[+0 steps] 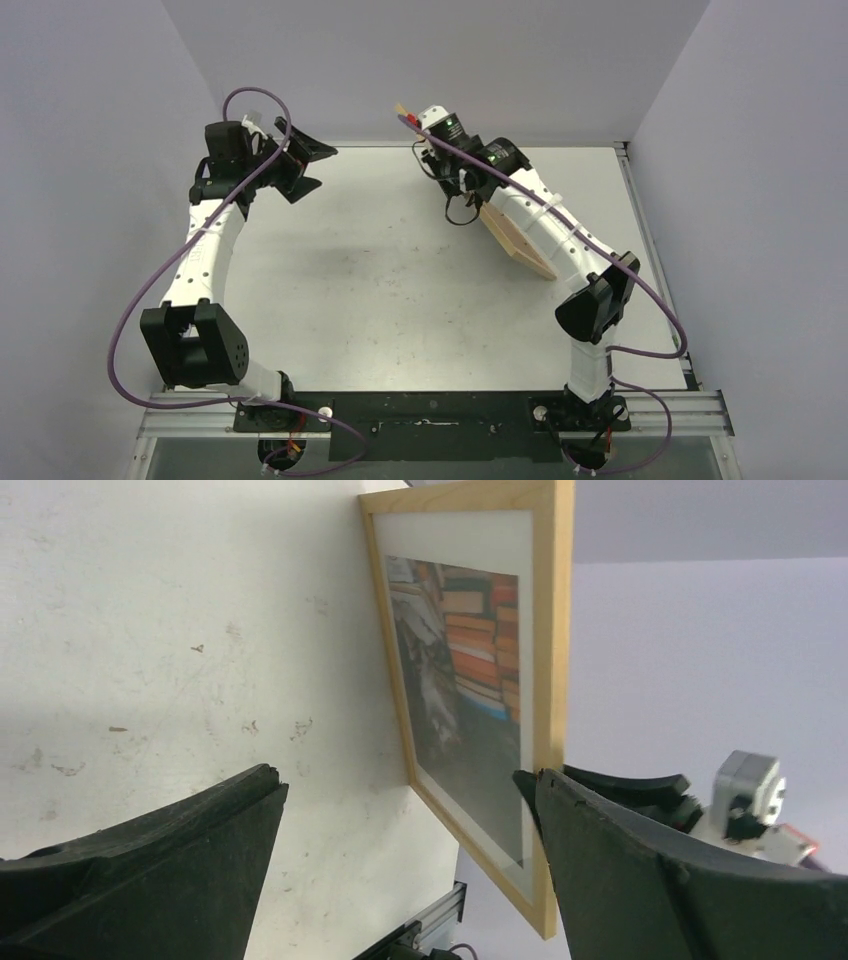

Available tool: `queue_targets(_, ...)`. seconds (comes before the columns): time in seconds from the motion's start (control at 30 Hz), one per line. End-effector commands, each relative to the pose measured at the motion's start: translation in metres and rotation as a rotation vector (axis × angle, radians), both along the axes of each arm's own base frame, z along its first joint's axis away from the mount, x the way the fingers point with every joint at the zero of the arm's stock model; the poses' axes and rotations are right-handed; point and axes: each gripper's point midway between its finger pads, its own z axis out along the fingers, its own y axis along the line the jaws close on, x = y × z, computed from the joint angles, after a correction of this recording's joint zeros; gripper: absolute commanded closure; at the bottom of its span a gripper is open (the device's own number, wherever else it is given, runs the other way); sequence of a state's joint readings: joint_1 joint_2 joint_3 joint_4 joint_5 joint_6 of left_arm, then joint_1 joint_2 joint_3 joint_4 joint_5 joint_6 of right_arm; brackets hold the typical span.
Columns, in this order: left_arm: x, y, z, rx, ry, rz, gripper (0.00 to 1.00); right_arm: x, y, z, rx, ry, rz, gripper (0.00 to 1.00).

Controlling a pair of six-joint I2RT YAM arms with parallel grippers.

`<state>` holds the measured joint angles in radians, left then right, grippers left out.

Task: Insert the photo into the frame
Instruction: Turn over the photo frame at the center of the board.

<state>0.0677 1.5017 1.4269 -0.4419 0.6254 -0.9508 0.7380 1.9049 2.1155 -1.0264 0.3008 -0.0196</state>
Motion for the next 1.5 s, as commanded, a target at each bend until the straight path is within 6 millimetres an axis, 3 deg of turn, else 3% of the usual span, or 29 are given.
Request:
queue_targets(0.0,-0.006,0.006,-0.010,0.045,-0.014,-0.003,0.04,-0.011,0.017,0.049,0.389,0.063,-0.036,1.00)
queue_targets(0.17,-0.013,0.008,-0.053,0.070,0.080,0.002,0.04,-0.009,0.015,0.065,0.557,0.128,-0.076,1.00)
queue_targets(0.43,-0.019,0.006,-0.097,0.119,0.172,-0.021,0.04,-0.009,0.010,0.088,0.710,0.170,-0.118,1.00)
queue_targets(0.6,-0.018,0.001,-0.105,0.144,0.174,-0.045,0.04,-0.009,0.005,0.097,0.744,0.160,-0.129,1.00)
queue_targets(0.77,-0.007,-0.001,-0.083,0.189,0.081,-0.072,0.04,-0.012,-0.005,0.099,0.772,0.152,-0.143,1.00)
queue_targets(0.87,0.001,0.000,-0.067,0.215,0.022,-0.075,0.04,-0.011,-0.014,0.091,0.778,0.167,-0.157,1.00)
queue_targets(0.97,0.006,0.003,-0.066,0.230,0.021,-0.063,0.04,-0.009,-0.023,0.077,0.798,0.189,-0.186,1.00)
queue_targets(1.1,0.005,0.003,-0.083,0.226,0.077,-0.067,0.04,-0.002,-0.040,0.061,0.851,0.204,-0.237,1.00)
queue_targets(1.27,0.004,-0.003,-0.100,0.229,0.113,-0.087,0.04,0.012,-0.075,0.040,0.952,0.199,-0.305,1.00)
queue_targets(1.37,0.004,-0.004,-0.109,0.232,0.135,-0.093,0.04,0.017,-0.102,0.014,1.005,0.211,-0.353,1.00)
queue_targets(1.47,0.006,-0.003,-0.121,0.240,0.157,-0.100,0.04,0.020,-0.115,-0.007,1.057,0.234,-0.362,1.00)
